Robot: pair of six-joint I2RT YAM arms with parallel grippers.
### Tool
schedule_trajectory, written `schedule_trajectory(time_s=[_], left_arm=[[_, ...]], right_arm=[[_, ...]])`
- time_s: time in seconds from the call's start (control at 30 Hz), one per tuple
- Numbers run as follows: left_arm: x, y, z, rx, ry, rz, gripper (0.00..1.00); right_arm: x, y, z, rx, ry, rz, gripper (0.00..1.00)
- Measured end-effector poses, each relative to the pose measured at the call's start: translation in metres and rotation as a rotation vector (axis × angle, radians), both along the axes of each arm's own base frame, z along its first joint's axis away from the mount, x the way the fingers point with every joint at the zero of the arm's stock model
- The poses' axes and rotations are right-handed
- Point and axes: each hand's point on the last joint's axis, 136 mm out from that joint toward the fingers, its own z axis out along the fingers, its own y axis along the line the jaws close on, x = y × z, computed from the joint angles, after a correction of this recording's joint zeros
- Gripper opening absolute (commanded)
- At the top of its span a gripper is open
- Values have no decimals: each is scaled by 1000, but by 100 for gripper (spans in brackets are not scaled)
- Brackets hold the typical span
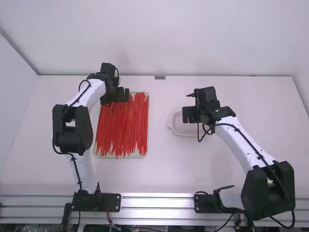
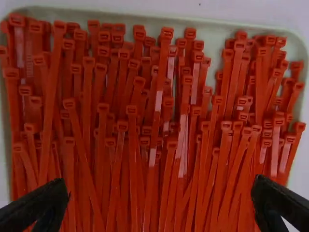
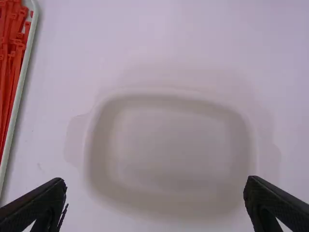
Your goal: Fasten the cable tie
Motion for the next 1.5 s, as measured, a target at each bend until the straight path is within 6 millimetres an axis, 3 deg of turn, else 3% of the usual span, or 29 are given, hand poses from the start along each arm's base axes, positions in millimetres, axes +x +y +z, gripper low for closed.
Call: schedule_trajectory(time_s=[0.53,0.87,1.1,1.37,1.5], left_arm=[[12,0,-21,-2,-82,0,99],[20,3,-25,14,-132,8,99],[34,2,-20,11,-204,9,99],[24,3,-41,2,-191,32,100],[29,4,-38,5,-218,35,100]], right_arm=[[-3,23,3,6,-21,59,98],[-3,24,3,11,-19,66,98],[-6,37,4,71,-8,114,98],[-11,46,5,102,0,173,98],[-11,48,5,105,0,182,98]])
